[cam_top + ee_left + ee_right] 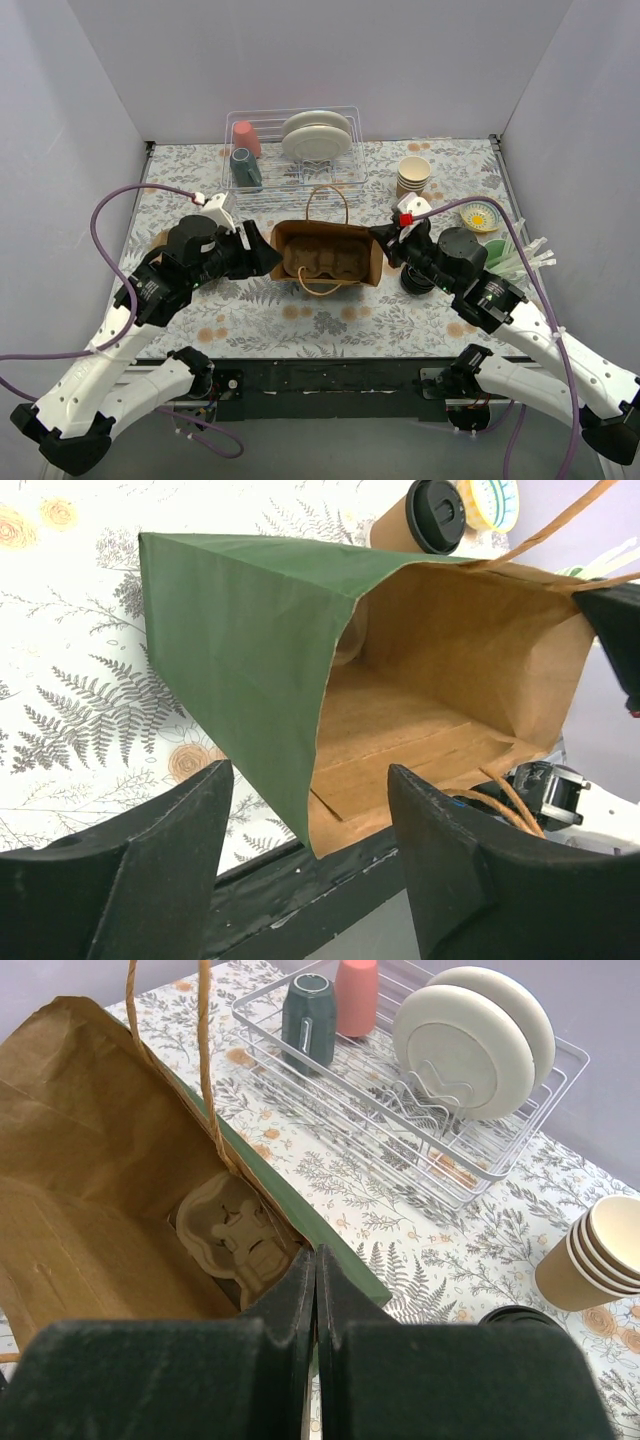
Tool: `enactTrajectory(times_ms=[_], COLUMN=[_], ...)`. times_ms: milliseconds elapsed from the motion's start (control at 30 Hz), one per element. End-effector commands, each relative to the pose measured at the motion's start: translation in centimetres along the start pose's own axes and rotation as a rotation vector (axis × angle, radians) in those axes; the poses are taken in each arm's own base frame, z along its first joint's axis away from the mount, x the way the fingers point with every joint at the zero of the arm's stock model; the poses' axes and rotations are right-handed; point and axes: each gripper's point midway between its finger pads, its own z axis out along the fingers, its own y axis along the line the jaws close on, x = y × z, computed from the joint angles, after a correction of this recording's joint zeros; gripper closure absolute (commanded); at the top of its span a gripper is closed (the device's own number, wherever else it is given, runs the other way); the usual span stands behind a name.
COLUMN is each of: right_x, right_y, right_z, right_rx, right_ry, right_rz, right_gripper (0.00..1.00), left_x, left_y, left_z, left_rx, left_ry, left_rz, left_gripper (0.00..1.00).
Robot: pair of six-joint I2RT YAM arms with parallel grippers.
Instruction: Pack the takeout coffee
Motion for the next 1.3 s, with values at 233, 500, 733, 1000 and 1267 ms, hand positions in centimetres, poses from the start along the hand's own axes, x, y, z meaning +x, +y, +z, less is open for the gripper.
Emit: enactTrajectory(times_ms=[233, 500, 733, 1000, 1267], right_x=[-2.4, -1.4, 1.0, 0.7, -1.0], right_y=[-0.5, 0.0, 1.1, 0.8, 0.8], right_z=[0.5, 0.4, -0.1, -1.8, -2.9], right_rx=[0.03, 0.002, -0.056, -0.043, -0.034], right_ry=[-0.095, -0.076, -0.016, 0.006, -0.029], right_rz=[-0.02, -0.027, -0.043, -0.009, 0.045], right_gripper=[0.99, 0.99, 0.93, 0.49, 0.33], left_x=[-1.7, -1.7, -0.3, 1.9, 2.9], left_y=[2.6, 2.2, 1.0, -0.2, 0.6], left_z=[1.9, 3.6, 3.8, 1.9, 2.0], left_rx=[-0.111, -0.058, 0.042, 0.199, 0.198], left_ry=[-0.105, -0.132, -0.091, -0.102, -0.096], left_rz=[0.08, 0.118, 0.132, 0.124, 0.161], left_gripper=[0.46, 0.6, 1.0, 1.0, 1.0])
